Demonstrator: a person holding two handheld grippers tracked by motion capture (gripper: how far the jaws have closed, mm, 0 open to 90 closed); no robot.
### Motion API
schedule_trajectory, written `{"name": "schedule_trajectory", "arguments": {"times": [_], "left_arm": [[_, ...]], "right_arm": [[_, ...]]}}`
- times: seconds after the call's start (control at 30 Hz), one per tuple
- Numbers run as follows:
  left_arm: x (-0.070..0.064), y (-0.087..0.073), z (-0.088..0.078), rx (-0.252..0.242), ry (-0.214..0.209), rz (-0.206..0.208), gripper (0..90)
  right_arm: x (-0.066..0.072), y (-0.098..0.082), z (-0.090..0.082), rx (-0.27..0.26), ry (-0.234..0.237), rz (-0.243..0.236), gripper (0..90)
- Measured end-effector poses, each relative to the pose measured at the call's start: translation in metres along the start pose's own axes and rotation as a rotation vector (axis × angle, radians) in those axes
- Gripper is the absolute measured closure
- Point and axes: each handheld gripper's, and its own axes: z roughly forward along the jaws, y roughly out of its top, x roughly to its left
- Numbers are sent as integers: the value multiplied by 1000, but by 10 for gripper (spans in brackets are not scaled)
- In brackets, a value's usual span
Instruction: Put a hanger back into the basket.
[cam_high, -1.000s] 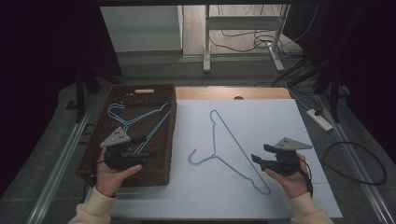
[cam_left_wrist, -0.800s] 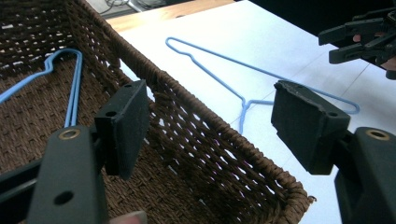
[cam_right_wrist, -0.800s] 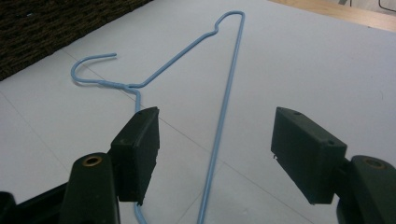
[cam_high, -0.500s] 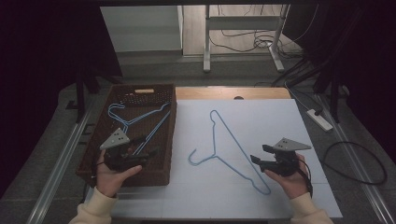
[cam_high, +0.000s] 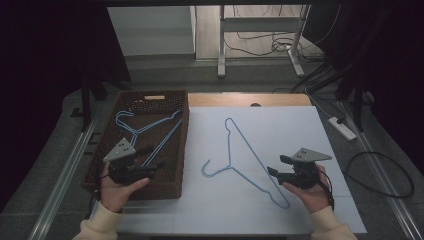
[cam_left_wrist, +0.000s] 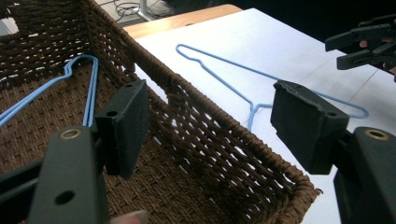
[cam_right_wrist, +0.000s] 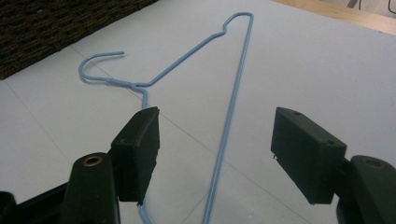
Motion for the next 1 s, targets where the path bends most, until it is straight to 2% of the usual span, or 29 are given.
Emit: {"name": "schedule_trajectory", "arguments": {"times": [0.17, 0.4, 0.47, 0.67, 0.9, 1.0], "left_arm": [[0, -2, 1, 9, -2, 1, 289], [0, -2, 2, 9, -6, 3, 289], [0, -2, 2, 10, -7, 3, 289], [-1, -3, 3, 17, -10, 5, 289], [-2, -4, 4, 24, -16, 7, 289], [-1, -4, 3, 24, -15, 6, 289]], "right_arm": [[4, 2, 3, 12, 15, -18, 333], [13, 8, 10, 43, 43, -75, 333], [13, 8, 11, 46, 43, -78, 333], [21, 14, 18, 81, 53, -130, 333], [23, 16, 24, 121, 47, -157, 339], [20, 19, 29, 158, 27, -173, 391]]}}
